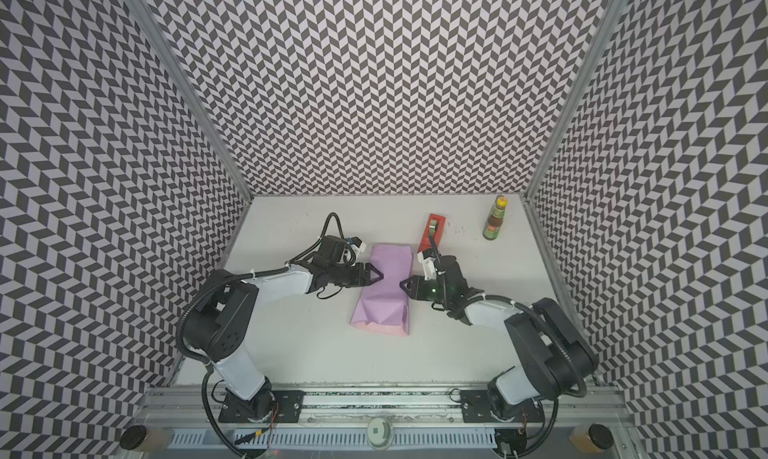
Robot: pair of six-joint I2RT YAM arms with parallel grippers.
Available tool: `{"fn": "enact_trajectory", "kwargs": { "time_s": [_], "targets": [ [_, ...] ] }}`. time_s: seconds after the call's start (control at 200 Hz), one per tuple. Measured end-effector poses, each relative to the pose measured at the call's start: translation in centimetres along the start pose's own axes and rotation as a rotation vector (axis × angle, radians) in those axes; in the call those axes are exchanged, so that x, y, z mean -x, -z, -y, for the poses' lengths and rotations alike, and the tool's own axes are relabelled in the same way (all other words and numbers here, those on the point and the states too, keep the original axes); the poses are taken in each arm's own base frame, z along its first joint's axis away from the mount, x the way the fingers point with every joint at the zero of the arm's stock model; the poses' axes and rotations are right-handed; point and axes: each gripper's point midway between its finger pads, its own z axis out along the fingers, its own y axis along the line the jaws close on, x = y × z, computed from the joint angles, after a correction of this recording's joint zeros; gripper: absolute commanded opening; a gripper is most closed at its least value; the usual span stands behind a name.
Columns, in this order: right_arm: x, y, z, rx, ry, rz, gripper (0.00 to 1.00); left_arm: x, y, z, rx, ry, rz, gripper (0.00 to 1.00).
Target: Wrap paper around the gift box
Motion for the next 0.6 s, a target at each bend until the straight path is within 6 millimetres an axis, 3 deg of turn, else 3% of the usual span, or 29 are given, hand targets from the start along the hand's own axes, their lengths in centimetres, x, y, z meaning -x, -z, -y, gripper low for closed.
{"fn": "enact_trajectory", "kwargs": {
  "time_s": [0.386, 0.481, 0.601],
  "targets": [
    [0.7, 0.9, 0.8, -0.057, 0.014, -0.042, 0.53, -0.2, -0.1, -0.2, -0.008, 0.002, 0.009, 0.70],
    [2.0, 2.0, 0.9, -0.076, 0.016, -0.018, 0.58, -0.2, -0.1, -0.2, -0.008, 0.004, 0.009, 0.70],
    [5.5, 4.1, 1.1, -0.099, 0.024, 0.070, 0.64, -0.2, -0.1, -0.2, -0.009, 0.004, 0.012, 0.70]
  ]
}}
